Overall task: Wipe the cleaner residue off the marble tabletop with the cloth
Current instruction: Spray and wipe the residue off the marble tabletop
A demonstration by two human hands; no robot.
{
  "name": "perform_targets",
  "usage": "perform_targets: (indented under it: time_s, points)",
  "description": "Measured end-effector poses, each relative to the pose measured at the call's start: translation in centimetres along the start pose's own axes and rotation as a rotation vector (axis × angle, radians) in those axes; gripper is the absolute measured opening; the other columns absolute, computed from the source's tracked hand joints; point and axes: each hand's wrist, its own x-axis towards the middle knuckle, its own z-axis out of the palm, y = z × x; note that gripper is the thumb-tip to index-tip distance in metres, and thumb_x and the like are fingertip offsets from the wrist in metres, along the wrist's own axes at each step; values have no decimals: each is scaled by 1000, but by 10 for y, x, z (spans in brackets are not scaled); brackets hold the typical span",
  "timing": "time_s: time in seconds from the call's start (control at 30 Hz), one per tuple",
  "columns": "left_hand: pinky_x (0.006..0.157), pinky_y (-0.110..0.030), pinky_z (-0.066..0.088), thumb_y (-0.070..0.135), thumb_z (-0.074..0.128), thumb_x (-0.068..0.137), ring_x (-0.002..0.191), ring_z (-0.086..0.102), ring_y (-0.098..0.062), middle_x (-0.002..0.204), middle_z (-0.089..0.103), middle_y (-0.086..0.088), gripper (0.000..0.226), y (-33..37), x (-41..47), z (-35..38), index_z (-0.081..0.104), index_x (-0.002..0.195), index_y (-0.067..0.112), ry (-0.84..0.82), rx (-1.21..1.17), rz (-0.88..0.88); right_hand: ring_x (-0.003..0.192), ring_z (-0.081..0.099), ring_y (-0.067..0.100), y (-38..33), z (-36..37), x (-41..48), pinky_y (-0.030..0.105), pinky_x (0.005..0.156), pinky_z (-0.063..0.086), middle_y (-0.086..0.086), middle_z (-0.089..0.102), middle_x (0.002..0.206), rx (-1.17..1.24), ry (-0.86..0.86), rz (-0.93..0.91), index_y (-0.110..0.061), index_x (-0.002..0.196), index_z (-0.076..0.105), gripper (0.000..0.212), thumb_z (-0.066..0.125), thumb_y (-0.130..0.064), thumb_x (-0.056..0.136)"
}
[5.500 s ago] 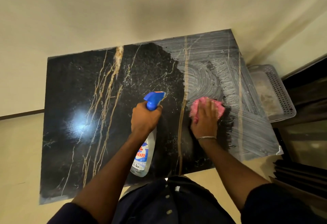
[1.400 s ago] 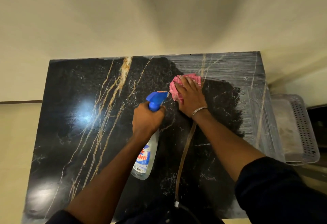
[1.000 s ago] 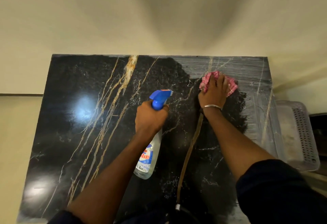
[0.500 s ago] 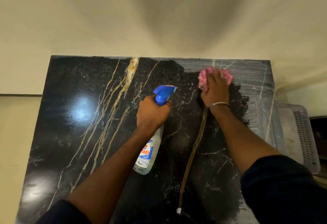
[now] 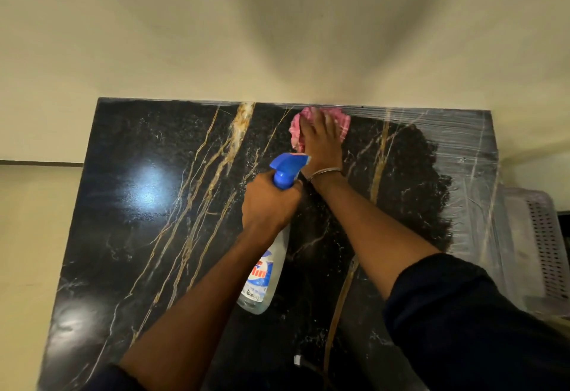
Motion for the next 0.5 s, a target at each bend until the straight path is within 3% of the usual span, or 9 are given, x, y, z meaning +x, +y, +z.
perform_targets:
  time_s: [0.1,0.17,0.4,0.5]
  points:
    - [55,-23,40,29,67,79,53,55,-9,60,57,6,14,1,5,-1,61,80,16,-7,1,6,144,21,39,20,-6,1,50,119,15,16,30,154,12,23,-187,-12,146,38,72,61,-20,78]
    - [55,-22,40,28,68,80,54,55,-10,60,56,5,13,3,7,-1,59,76,19,-15,-3,8,144,21,37,42,-12,-3,50,119,15,14,29,155,-36,33,-212,-13,147,35,69,55,-19,81]
    - [57,-26,46,28,68,81,55,55,-12,62,58,0,15,3,12,-2,58,74,20,-29,-33,22,146,13,39,93,-20,-11,48,120,8,16,20,158,-54,137,375,-14,149,26,72,56,-23,85]
    - [62,-31,52,30,68,80,61,61,-17,69,65,-4,13,-1,10,-3,62,81,18,-51,-50,28,145,13,40,76,-17,-7,49,120,9,17,20,158,-28,139,411,-14,149,27,72,57,-25,84]
